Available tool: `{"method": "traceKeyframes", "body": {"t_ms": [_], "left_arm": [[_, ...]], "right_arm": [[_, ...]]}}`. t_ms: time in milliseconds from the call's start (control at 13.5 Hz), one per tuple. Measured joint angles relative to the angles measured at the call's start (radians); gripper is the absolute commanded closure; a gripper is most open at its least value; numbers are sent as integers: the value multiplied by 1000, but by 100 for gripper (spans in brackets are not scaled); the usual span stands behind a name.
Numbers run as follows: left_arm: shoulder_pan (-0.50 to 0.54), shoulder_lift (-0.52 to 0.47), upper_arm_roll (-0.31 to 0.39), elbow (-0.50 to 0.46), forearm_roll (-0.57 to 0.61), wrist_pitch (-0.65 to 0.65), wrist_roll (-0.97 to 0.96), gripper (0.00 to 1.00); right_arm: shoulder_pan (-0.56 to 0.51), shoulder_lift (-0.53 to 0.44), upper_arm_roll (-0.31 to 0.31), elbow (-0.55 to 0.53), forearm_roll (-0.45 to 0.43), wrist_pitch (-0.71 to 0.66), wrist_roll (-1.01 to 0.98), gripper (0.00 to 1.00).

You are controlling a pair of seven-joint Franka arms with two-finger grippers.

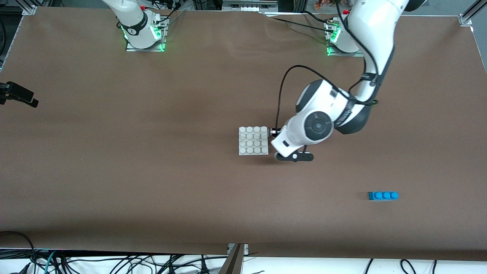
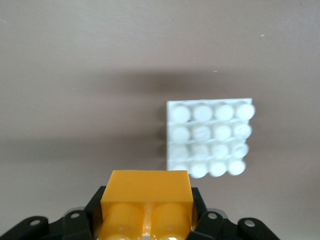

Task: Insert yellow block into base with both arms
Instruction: 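Carry the yellow brick with the left gripper over the white plate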

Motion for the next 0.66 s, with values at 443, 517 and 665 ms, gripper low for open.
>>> {"method": "traceKeyframes", "body": {"t_ms": [443,517,665], "left_arm": [[-107,71,5,7,0,108,-85,66],[-115,81,6,7,0,122,-88,66],[-127,104,10,8,0,155,-89,66]], "right_arm": [[1,0,5,0,0,0,0,0],[1,0,6,0,0,0,0,0],[1,0,7,0,0,0,0,0]]}}
